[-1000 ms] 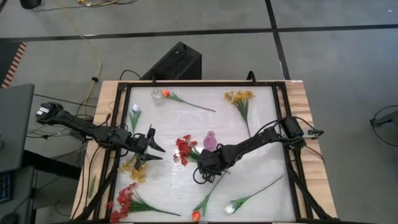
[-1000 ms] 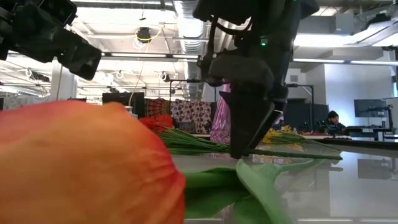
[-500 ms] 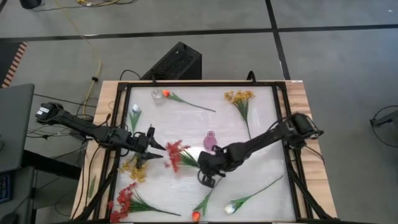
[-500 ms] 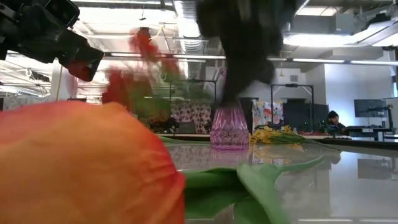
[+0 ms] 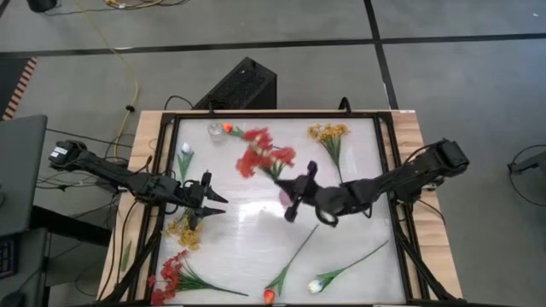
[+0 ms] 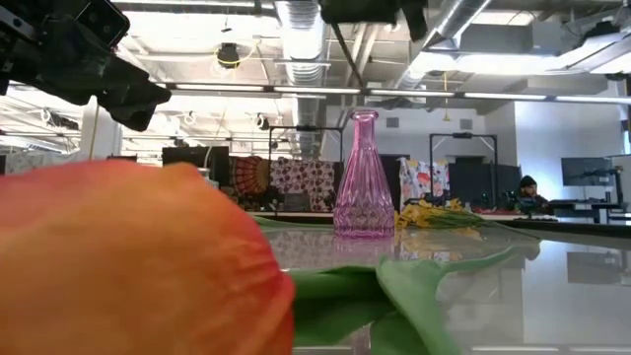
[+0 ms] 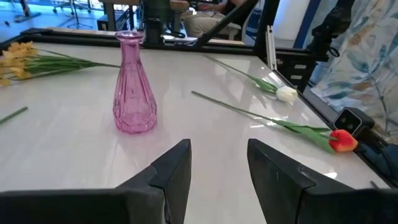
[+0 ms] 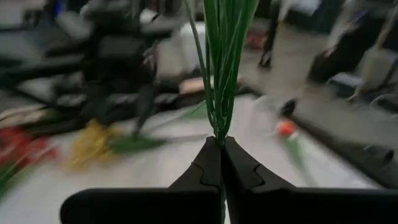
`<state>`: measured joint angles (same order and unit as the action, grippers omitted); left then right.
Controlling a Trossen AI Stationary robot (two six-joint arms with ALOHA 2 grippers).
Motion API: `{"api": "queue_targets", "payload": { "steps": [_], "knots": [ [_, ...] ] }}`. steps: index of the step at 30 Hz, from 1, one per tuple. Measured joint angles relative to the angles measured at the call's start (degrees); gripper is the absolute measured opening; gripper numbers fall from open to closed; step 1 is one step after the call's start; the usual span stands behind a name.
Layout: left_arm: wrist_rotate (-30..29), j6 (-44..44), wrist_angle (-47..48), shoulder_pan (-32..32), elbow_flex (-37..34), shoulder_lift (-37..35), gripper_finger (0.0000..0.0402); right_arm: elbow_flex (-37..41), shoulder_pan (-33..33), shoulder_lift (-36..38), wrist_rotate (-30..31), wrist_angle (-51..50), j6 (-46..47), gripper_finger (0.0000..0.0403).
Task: Sort flowers into vase by color
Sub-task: Put the top red flowers into the violet vase
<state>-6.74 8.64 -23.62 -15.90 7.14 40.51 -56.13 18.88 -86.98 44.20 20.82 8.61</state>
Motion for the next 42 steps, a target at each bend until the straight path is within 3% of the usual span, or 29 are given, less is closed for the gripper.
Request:
{"api": "queue_targets", "payload": {
  "steps": [4,11,32,42],
  "knots": [
    [0.00,-0.01,0.27,0.00,0.00,0.00,0.0146,6.58,-1.02,1.68,0.33,16.45,-7.13,0.0023],
    [0.02,-0.01,0.41,0.00,0.00,-0.02,0.0146,8.74,-2.12,2.61,1.04,19.97,-11.52,0.0023],
    [0.02,3.88,4.65,0.00,0.00,-0.02,0.0146,8.78,-4.48,0.38,0.94,8.55,-3.84,0.0033],
    [0.02,4.71,5.01,0.00,0.00,-0.01,0.0146,8.74,-3.89,3.02,0.92,3.24,-3.93,0.0118]
  ]
}}
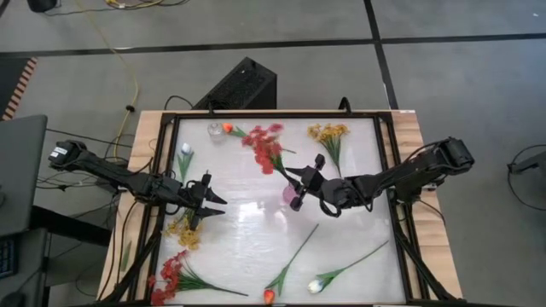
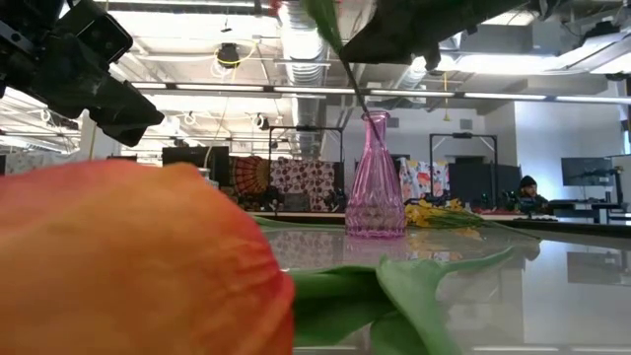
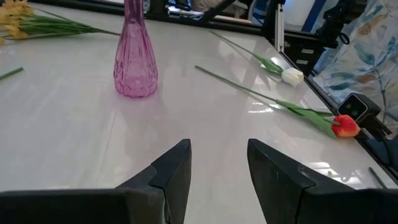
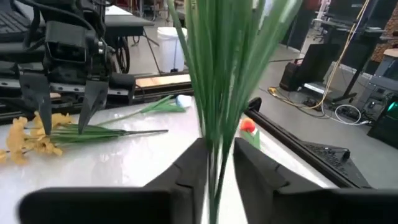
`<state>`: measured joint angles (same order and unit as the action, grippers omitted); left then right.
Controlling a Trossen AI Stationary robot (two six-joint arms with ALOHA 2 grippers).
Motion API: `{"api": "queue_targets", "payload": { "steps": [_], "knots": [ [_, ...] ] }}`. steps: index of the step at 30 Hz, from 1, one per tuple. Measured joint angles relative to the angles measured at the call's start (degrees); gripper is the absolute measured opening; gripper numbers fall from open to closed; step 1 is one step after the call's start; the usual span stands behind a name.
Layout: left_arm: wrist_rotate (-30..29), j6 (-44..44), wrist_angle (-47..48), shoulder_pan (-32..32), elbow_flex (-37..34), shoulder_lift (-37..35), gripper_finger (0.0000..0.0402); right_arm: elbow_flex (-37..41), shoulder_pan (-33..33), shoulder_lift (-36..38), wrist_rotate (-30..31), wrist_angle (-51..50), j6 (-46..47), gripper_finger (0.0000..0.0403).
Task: Sort flowers into vase by color
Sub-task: Put the top red flowers into the violet vase, then put the red flowers into the violet vase
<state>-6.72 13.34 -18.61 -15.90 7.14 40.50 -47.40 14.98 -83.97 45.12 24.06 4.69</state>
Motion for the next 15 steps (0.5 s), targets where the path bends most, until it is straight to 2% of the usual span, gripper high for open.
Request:
{"api": "queue_targets", "payload": {
  "steps": [5,9,15],
  "knots": [
    [0.00,0.00,0.00,0.00,0.00,0.00,0.0146,0.00,0.94,4.18,-0.02,-8.05,1.35,0.0181],
    [0.00,0.00,0.17,0.00,0.00,-0.01,0.0146,0.00,2.39,8.61,-1.09,-18.58,5.36,0.0228],
    [0.02,0.00,0.26,0.00,0.00,0.01,0.0146,0.00,5.03,15.67,-9.38,-29.40,12.72,0.0254]
  ]
}}
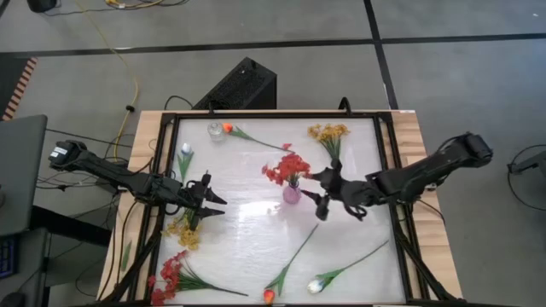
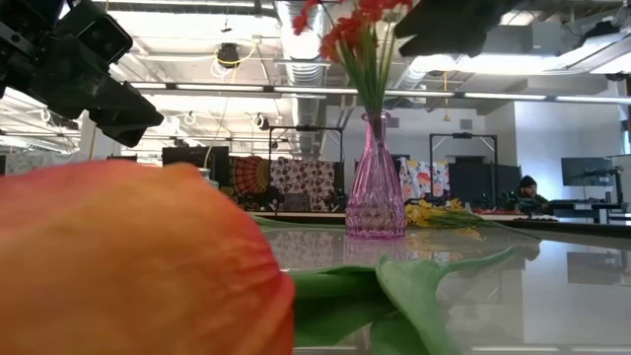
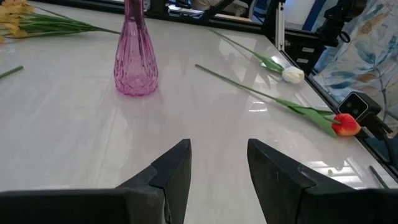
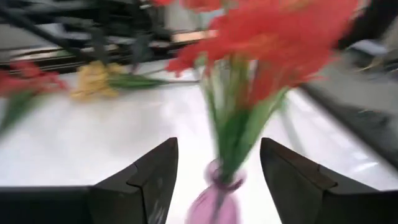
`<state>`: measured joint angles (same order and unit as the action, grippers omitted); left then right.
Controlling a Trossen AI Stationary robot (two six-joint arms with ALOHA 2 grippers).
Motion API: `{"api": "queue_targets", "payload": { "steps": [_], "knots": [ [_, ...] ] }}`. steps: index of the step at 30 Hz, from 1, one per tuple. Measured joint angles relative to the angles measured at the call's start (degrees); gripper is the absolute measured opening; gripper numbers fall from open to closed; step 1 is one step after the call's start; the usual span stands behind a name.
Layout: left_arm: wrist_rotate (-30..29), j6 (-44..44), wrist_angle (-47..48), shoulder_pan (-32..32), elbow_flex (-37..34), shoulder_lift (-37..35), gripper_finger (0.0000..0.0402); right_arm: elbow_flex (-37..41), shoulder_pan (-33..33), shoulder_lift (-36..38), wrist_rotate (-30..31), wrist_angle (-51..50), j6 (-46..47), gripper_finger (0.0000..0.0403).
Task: Sort flowers into vase by color
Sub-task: Put the red flowers into the violet vase
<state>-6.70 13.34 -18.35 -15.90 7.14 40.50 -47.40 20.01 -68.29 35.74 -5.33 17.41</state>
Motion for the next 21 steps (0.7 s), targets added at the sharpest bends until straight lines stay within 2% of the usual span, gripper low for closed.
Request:
{"api": "queue_targets", "payload": {
  "steps": [4,8,12,16,21],
  "knots": [
    [-0.04,0.00,0.03,0.00,-0.02,0.01,0.0146,0.00,2.05,2.09,-9.74,0.74,4.18,0.0255],
    [-0.08,-0.15,0.02,0.01,-0.02,-0.01,0.0146,-1.28,4.23,-0.05,-17.80,4.88,7.60,0.0255],
    [-0.13,-0.15,-0.11,0.00,-0.02,0.01,0.0146,-6.99,6.73,-7.33,-19.05,5.63,6.44,0.0255],
    [-0.17,-0.15,-0.27,0.01,-0.02,0.01,0.0146,-15.90,8.72,-16.77,-19.38,5.57,3.42,0.0255],
    [-0.20,-0.20,-0.31,0.00,-0.02,0.01,0.0146,-29.66,10.14,-28.41,-19.55,-1.52,3.19,0.0255]
  ]
}}
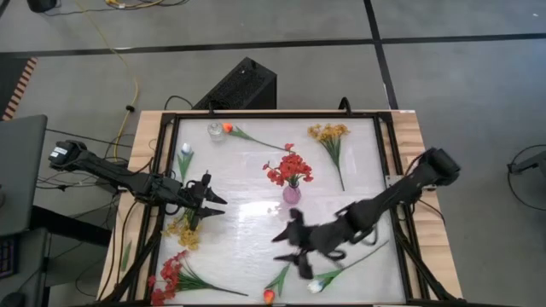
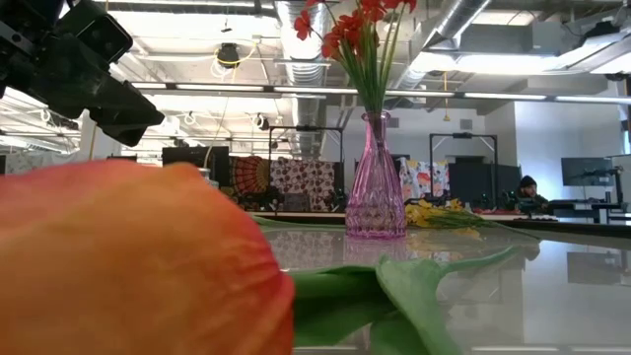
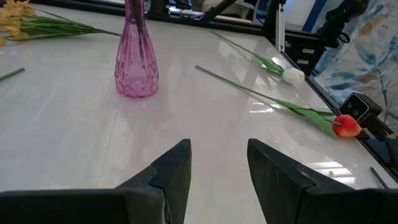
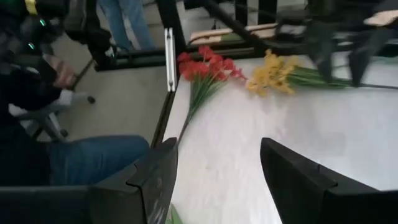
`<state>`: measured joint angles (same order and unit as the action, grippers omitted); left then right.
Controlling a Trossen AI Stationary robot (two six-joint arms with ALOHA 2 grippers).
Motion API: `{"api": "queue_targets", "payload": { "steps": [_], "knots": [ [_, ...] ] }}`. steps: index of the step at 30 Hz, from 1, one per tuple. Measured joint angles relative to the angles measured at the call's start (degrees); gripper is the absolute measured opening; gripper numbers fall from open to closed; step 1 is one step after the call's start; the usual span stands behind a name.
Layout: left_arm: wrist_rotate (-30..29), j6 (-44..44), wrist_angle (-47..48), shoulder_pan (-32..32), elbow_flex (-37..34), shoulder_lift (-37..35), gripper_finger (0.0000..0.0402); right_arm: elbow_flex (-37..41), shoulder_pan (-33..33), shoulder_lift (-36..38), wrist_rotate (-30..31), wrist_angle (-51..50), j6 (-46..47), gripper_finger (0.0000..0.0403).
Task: Sort flowers into vase by color
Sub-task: Put the red flowers into the violet vase
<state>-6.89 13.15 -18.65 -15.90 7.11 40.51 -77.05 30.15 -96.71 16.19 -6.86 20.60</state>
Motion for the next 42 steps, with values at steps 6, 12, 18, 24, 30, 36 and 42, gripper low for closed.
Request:
{"api": "queue_targets", "payload": {
  "steps": [6,12,18,24,30,36,42],
  "knots": [
    [0.00,0.34,0.25,0.00,-0.02,-0.02,0.0146,-17.01,0.24,-14.00,-1.34,-6.69,3.25,0.0255],
    [0.40,5.99,3.94,-0.52,-0.04,0.00,0.0146,-30.94,0.20,-27.07,-5.54,-8.89,6.05,0.0255],
    [0.44,6.64,5.14,-3.95,-0.04,0.00,0.0146,-43.96,-0.04,-39.62,-5.80,-8.50,9.44,0.0255],
    [0.46,4.05,5.29,-5.57,-0.04,0.00,0.0146,-58.06,-1.54,-52.25,-4.35,-8.41,9.42,0.0255],
    [0.46,4.02,6.80,-5.57,-0.04,-0.02,0.0146,-56.53,-3.13,-55.61,-4.23,-2.75,12.55,0.0254],
    [0.38,4.00,8.71,-5.57,-0.04,-0.02,0.0146,-56.59,-2.75,-57.68,-3.72,2.24,10.26,0.0241],
    [0.17,3.31,9.36,-5.57,-0.04,0.00,0.0146,-56.72,-1.12,-59.99,0.95,3.20,9.05,0.0227]
  ]
}}
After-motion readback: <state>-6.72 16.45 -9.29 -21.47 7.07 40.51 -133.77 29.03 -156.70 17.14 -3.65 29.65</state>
